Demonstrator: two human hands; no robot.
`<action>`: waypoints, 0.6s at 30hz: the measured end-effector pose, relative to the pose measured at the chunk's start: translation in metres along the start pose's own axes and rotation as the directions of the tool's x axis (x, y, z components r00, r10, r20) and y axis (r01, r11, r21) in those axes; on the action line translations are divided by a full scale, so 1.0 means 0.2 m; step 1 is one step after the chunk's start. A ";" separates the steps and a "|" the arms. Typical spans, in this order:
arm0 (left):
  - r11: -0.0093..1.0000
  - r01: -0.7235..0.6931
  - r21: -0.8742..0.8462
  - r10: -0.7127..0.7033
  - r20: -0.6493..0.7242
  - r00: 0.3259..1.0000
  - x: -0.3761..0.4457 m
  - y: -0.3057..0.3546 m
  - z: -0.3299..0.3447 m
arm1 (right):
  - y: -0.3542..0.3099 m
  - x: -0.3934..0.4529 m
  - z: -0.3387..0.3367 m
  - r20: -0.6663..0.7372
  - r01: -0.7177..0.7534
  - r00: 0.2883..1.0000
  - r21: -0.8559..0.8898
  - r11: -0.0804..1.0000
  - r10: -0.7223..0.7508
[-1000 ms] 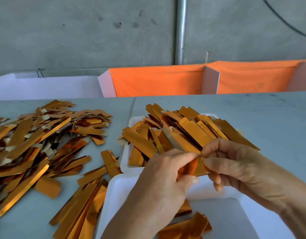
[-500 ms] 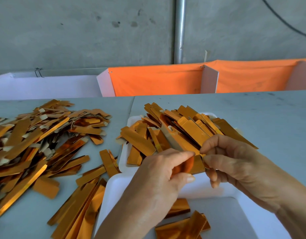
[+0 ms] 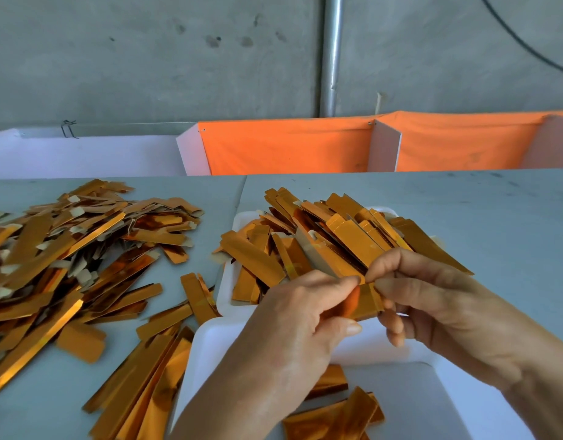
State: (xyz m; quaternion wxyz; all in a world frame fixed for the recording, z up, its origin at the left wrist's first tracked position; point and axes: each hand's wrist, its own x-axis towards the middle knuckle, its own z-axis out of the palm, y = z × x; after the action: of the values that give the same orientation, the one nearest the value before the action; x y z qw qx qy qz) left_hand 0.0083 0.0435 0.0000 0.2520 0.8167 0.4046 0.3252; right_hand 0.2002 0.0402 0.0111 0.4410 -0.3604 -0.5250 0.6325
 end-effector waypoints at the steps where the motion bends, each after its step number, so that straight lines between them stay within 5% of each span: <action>1: 1.000 0.002 -0.012 -0.002 0.003 1.000 0.00 0.00 0.00 | 0.01 0.00 0.00 0.009 -0.005 1.000 0.029 1.000 0.005; 18: 0.993 0.065 -0.094 -0.067 -0.019 0.998 0.00 0.04 -0.01 | 0.05 0.04 0.00 0.030 -0.069 0.997 0.138 0.988 0.065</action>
State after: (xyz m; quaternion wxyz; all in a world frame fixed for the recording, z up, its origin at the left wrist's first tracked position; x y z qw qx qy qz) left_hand 0.0100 0.0392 0.0065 0.2961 0.7865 0.4187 0.3443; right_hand 0.1960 0.0470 0.0007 0.4367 -0.3380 -0.4727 0.6867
